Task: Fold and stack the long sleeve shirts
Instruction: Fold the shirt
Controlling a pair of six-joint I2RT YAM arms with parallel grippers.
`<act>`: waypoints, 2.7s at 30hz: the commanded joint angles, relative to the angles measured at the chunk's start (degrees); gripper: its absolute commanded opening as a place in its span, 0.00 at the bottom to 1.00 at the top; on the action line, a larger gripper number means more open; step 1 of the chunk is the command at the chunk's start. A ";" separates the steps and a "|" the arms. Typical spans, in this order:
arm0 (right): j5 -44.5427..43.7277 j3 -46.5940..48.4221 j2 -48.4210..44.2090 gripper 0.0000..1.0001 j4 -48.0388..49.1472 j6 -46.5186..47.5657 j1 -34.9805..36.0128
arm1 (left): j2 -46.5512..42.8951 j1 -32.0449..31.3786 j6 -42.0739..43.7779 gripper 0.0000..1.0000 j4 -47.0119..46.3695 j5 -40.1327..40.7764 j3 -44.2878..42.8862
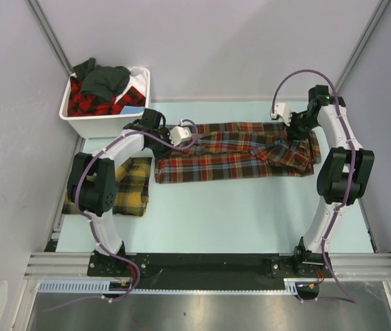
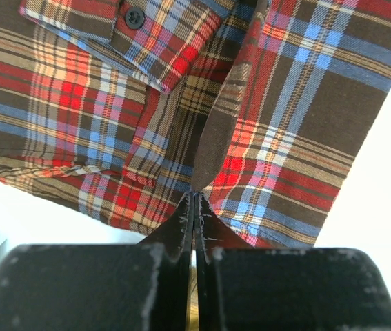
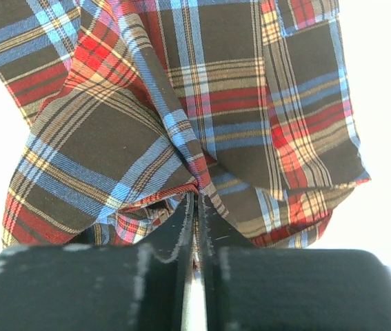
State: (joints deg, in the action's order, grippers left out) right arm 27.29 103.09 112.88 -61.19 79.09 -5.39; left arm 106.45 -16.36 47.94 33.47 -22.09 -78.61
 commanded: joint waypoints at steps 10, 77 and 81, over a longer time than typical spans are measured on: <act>1.43 12.48 4.89 0.67 -3.13 -23.09 -5.33 | 0.35 5.73 -17.53 0.44 -3.15 -2.34 -4.01; 50.15 13.99 9.91 0.00 13.12 -80.23 1.34 | 0.25 -11.23 -46.78 0.93 -29.06 -18.98 -16.58; 50.41 11.09 8.50 0.00 12.33 -79.88 1.08 | 2.43 -17.81 -52.07 0.90 -35.73 -9.84 -16.66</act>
State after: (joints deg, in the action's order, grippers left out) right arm 74.54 115.18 126.30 -50.48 0.95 -4.47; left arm 107.04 -28.53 4.03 8.73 -38.81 -93.47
